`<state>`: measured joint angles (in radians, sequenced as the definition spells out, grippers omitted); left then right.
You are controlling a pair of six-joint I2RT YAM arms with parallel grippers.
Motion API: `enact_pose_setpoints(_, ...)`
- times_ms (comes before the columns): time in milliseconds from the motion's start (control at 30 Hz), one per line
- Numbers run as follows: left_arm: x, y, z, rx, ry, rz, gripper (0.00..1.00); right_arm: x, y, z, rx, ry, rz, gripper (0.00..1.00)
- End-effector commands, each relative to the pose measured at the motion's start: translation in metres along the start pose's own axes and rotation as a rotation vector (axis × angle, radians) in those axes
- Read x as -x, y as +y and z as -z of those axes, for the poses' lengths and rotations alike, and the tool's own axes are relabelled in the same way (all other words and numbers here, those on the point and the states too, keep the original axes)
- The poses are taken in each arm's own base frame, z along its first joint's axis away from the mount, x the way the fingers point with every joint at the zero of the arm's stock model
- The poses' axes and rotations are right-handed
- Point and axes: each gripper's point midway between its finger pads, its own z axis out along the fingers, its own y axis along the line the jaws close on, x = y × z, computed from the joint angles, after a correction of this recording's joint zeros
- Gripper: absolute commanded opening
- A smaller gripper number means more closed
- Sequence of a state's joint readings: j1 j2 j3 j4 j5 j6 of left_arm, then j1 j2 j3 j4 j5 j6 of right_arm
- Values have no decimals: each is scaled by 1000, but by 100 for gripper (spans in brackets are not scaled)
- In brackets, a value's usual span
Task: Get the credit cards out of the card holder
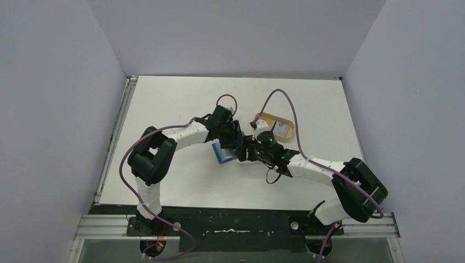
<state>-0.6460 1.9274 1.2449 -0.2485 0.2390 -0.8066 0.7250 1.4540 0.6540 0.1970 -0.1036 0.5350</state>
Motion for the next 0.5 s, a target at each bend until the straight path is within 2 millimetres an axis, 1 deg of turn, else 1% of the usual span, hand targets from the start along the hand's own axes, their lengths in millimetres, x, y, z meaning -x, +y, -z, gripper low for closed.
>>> enact_pose_setpoints(0,17,-12,0,-26,-34,-27,50,40,14,10,19,-156,21,62)
enact_pose_setpoints(100,16,-13,0,-28,-31,-26,50,37,5,4,-28,-134,28,62)
enact_pose_setpoints(200,17,-13,0,-30,-30,-26,50,29,3,-15,-33,-84,46,59)
enact_pose_setpoints(267,17,-14,1,-33,-28,-26,50,30,6,-26,-17,-78,49,52)
enact_pose_setpoints(333,17,-15,2,-35,-28,-24,50,31,9,-35,-5,-81,45,43)
enact_pose_setpoints(433,17,-16,3,-36,-28,-27,50,36,14,-43,12,-100,28,37)
enact_pose_setpoints(467,16,-15,3,-36,-26,-27,50,38,14,-44,13,-106,25,33)
